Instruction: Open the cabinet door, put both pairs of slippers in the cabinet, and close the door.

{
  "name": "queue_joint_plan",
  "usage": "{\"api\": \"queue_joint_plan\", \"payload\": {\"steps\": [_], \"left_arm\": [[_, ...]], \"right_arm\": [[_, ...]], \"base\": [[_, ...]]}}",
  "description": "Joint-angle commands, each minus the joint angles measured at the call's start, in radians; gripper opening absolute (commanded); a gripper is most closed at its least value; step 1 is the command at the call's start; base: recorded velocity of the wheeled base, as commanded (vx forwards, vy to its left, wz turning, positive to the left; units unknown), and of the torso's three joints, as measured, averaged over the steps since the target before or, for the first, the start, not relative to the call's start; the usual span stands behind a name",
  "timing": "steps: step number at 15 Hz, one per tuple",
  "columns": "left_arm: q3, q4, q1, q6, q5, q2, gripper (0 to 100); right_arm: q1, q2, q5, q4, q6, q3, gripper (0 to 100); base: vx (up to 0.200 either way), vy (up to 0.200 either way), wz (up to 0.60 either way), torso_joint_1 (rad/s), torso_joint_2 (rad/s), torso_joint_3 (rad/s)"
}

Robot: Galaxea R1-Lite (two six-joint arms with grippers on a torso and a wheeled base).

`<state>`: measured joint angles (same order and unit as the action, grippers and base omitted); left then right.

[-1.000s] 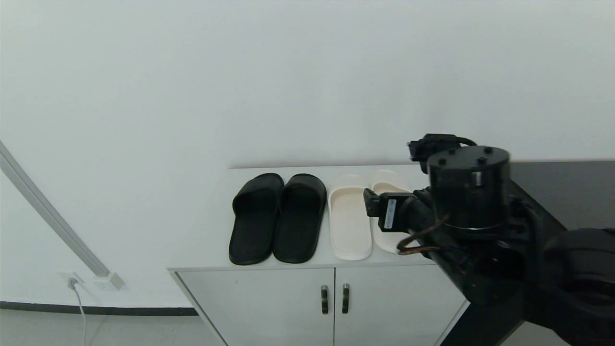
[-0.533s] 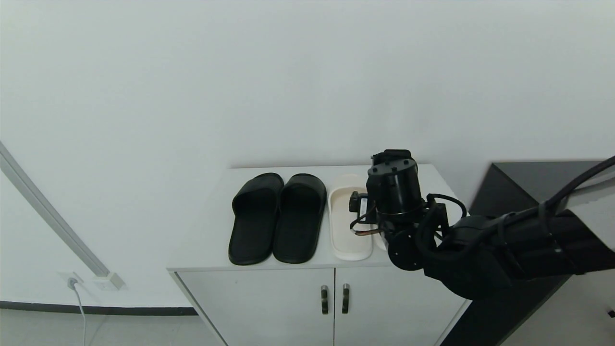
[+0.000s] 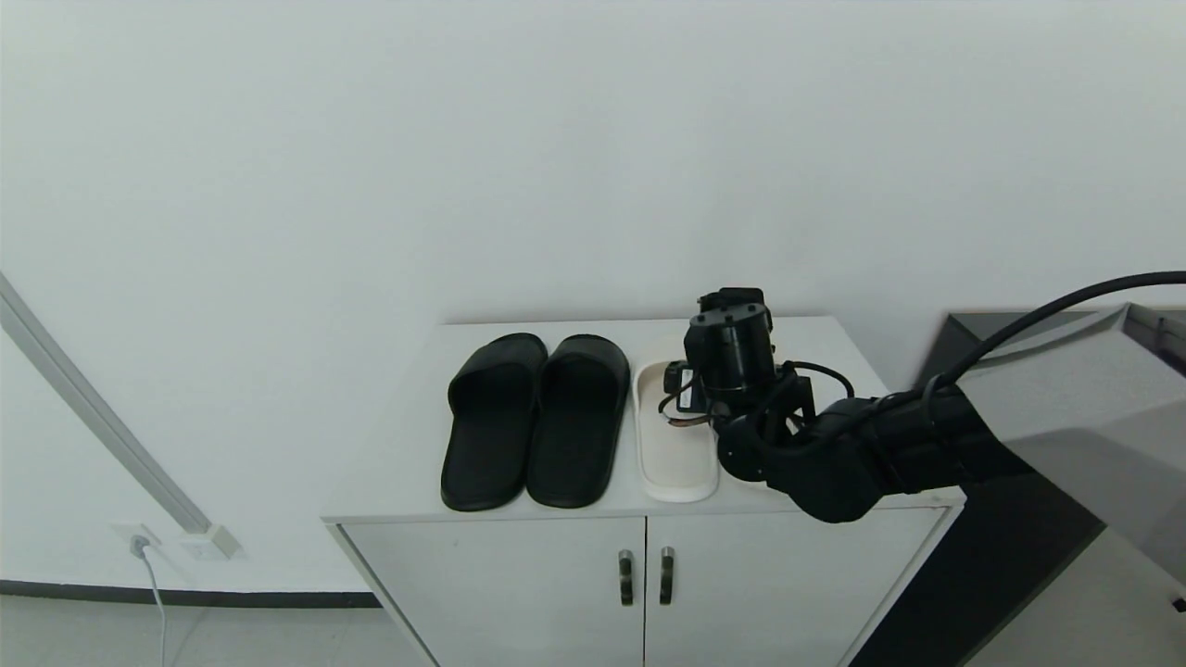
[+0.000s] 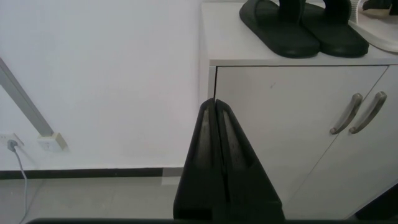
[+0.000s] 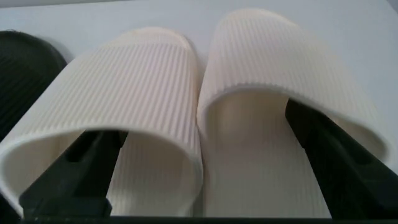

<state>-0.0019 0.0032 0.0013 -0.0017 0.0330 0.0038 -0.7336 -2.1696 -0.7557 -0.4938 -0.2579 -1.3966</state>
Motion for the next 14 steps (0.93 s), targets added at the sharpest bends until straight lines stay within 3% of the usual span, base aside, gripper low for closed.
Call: {"api": "queue_joint_plan", "payload": {"steps": [1,6,7,14], "left_arm": [[-0.001,0.000,0.000,0.000,0.001,0.004,0],[-0.001,0.000,0.000,-0.001,0.001,0.007,0],[0.000,0.000,0.000,-0.001,0.001,0.007,0],[-0.001,0.000,0.000,0.000,-0.001,0.005,0]], "right_arm": [[0.013,-0.042,-0.001,0.001,0.022,-0.061,100],[0.048,-0.121,-0.001,0.004,0.054,-0.191,100],[0.048,-0.122,-0.001,0.003,0.065,-0.191,0],[0.031,-0.045,-0.007,0.001,0.091,-0.140,0]], "base": [[0.000,0.000,0.00,0.000,0.00,0.000],[0.000,0.000,0.00,0.000,0.00,0.000],[0.000,0.000,0.00,0.000,0.00,0.000],[0.000,0.000,0.00,0.000,0.00,0.000]]}}
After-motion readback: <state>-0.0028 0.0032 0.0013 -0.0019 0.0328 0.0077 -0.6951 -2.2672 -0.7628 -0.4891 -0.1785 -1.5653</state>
